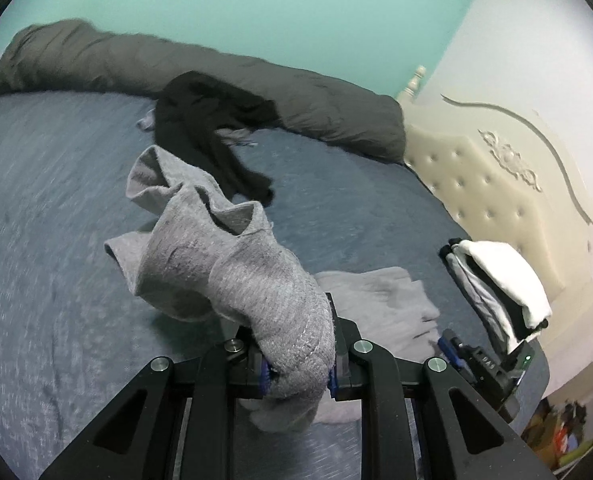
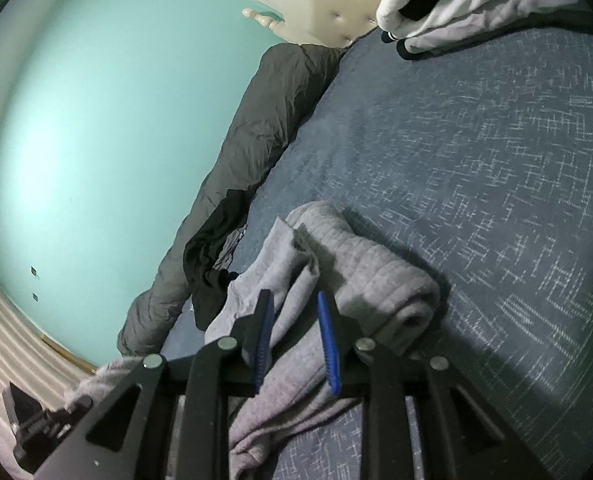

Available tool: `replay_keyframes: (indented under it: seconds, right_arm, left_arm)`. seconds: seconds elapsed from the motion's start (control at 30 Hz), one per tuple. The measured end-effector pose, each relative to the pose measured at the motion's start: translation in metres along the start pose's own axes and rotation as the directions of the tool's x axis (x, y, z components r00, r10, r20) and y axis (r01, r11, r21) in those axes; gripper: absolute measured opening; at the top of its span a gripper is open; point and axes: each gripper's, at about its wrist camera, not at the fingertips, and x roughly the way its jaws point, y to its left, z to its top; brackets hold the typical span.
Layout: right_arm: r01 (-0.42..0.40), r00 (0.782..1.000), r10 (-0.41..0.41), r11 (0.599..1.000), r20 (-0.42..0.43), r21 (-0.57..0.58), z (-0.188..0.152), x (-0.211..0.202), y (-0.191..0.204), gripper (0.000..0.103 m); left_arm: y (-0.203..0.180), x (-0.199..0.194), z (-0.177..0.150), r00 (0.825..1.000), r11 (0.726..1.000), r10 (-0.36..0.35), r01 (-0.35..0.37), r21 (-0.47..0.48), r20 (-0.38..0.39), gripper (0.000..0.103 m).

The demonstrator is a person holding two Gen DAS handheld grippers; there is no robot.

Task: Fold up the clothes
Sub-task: 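Lift the sweatpants with both grippers and fold them over toward the left gripper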

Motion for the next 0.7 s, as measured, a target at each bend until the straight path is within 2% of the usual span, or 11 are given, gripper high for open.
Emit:
replay_keyframes:
  seconds: [0.27,0.33,0.43,0.53,0.63,0.7]
  right_arm:
    - [-0.04,0.999,0.039,0.998,0.009,0.055,0.012,-0.009,-0.011,0.023]
    - [-0.043,0.999,0.043,0.998,0.009,0.053,0.016,-0.009,-0.013,0.023]
    - [-0.047,0.999,0.047,0.997,0.008,0.063,0.022,-0.009,-0.017,0.023]
    - [-0.052,0.999,0.053,0.995,-0.004,0.09,0.026,-0.005,-0.023,0.023]
    - [-0.058,0.998,0.06,0.993,-0.017,0.099,0.028,-0.002,-0.026,0.023]
    - [-0.067,0.997,0.069,0.993,-0.022,0.097,0.029,0.0,-0.025,0.024]
  left_arm:
    - [-0.114,0.064,0.011,0.996,0.985,-0.046,0.057,0.165,-0.072,0.02]
    - [-0.148,0.094,-0.004,0.991,0.97,-0.055,0.082,0.231,-0.121,0.02]
    - [-0.19,0.144,-0.033,0.974,0.946,-0.042,0.11,0.304,-0.222,0.02]
    - [-0.211,0.173,-0.053,0.964,0.924,0.008,0.095,0.371,-0.266,0.02]
    - [-0.213,0.179,-0.055,0.96,0.929,0.016,0.09,0.36,-0.279,0.021]
    - [-0.212,0.173,-0.051,0.962,0.931,0.015,0.085,0.354,-0.271,0.027]
